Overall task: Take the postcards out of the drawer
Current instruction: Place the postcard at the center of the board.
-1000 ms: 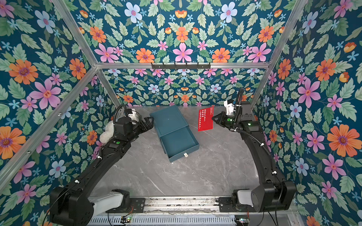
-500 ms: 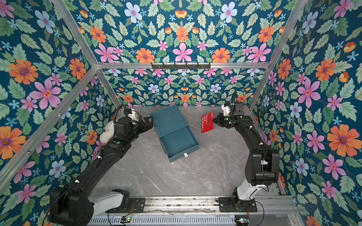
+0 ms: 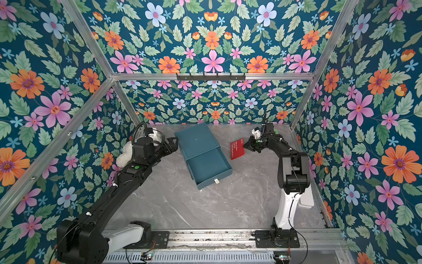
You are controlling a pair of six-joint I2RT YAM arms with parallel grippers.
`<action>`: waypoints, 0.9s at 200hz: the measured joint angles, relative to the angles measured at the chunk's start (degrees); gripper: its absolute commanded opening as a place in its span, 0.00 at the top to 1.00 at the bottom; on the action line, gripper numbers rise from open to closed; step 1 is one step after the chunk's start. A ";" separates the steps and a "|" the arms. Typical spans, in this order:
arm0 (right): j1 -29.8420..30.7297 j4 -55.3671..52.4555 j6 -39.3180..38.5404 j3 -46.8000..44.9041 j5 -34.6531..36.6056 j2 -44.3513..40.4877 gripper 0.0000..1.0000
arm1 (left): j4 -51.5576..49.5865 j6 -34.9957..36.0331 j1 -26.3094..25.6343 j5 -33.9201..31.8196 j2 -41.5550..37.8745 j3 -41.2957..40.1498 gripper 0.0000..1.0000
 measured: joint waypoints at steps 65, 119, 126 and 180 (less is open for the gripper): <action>-0.04 -3.96 -2.62 3.96 1.38 5.81 1.00 | -0.52 -0.02 0.00 -0.07 -1.60 -0.81 0.00; -0.72 -7.54 -4.61 5.79 5.64 6.88 0.65 | -1.49 -0.02 0.02 -0.13 -2.16 -0.83 0.00; -0.90 -8.24 -5.05 6.34 6.45 6.88 0.60 | -1.49 -0.02 0.00 -0.17 -2.27 -0.85 0.00; -1.09 -13.84 -8.59 7.85 14.82 2.89 0.58 | -1.70 -0.02 0.02 -0.55 -2.97 -1.42 0.00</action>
